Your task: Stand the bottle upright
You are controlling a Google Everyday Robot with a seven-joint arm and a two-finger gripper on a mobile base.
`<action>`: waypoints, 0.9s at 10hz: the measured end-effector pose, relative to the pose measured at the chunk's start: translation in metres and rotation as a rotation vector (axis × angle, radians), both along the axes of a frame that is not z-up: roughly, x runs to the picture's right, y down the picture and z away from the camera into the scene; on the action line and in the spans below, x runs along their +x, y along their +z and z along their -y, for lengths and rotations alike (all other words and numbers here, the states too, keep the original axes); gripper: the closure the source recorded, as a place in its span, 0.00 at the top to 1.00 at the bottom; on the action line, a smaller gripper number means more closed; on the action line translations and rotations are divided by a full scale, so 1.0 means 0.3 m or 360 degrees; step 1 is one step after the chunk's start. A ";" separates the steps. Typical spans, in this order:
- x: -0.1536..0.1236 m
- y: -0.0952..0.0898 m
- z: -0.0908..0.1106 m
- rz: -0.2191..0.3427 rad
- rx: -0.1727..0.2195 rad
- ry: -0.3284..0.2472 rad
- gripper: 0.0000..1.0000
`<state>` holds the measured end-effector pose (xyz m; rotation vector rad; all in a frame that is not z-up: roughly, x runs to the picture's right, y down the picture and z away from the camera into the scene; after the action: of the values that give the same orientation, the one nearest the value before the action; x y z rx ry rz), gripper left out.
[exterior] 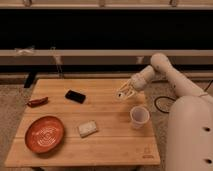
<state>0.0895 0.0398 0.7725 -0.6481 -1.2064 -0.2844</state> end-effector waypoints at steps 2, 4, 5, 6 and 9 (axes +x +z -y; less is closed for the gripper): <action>-0.051 -0.023 -0.006 0.0023 -0.0015 -0.0008 0.00; -0.105 -0.047 -0.021 0.0058 -0.0049 -0.0002 0.00; -0.130 -0.056 -0.026 0.0080 -0.0069 0.0002 0.00; -0.160 -0.068 -0.028 0.0114 -0.0093 0.0008 0.00; -0.210 -0.088 -0.046 0.0215 -0.0205 0.0050 0.00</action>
<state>0.0267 0.0536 0.7462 -0.7299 -1.3715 -0.2286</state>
